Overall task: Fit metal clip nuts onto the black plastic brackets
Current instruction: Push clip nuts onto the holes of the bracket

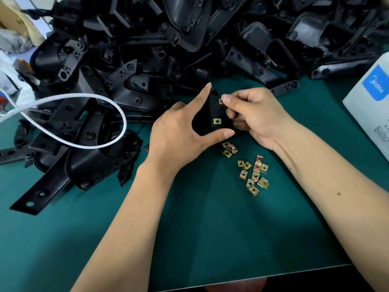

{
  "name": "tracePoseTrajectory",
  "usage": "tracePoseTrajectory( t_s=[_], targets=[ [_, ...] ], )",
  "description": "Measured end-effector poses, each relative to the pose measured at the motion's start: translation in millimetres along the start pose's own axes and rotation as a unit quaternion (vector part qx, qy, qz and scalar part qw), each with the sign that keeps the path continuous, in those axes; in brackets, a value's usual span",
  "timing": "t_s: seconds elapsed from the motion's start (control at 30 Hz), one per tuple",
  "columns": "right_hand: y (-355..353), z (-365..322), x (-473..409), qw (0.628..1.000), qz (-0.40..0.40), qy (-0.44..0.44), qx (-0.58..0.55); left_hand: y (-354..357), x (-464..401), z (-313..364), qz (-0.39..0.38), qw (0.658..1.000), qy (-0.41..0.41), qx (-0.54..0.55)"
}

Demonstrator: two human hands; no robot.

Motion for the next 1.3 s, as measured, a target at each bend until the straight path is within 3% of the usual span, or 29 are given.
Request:
tracePoseTrajectory(
  t_s=[0.6,0.87,1.03,1.3],
  targets=[
    [5.7,-4.0,7.4,0.999,-0.025,0.021,-0.020,2.1,-0.3,16.5,-0.004,1.000,0.017,-0.015],
    [-2.7,-16.9,3.1,0.988,0.074,-0.087,0.106,5.4,0.4,23.2,0.042,0.999,0.001,-0.034],
    [0.4,-26.1,8.4,0.973,0.046,-0.158,0.160,5.9,1.8,24.2,0.052,0.997,-0.009,-0.051],
    [3.0,-28.7,10.6,0.956,0.074,-0.174,0.223,19.8,0.9,26.7,0.020,0.997,-0.024,-0.076]
  ],
)
Point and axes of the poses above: each hand's wrist, its own x-axis away from the middle knuckle, its own y-axis out of the palm, z = x × y, the point moved 6 cm from there along -x, towards the middle knuckle, and after that the axes turned 5 degrees about x, right-handed, at the moved point
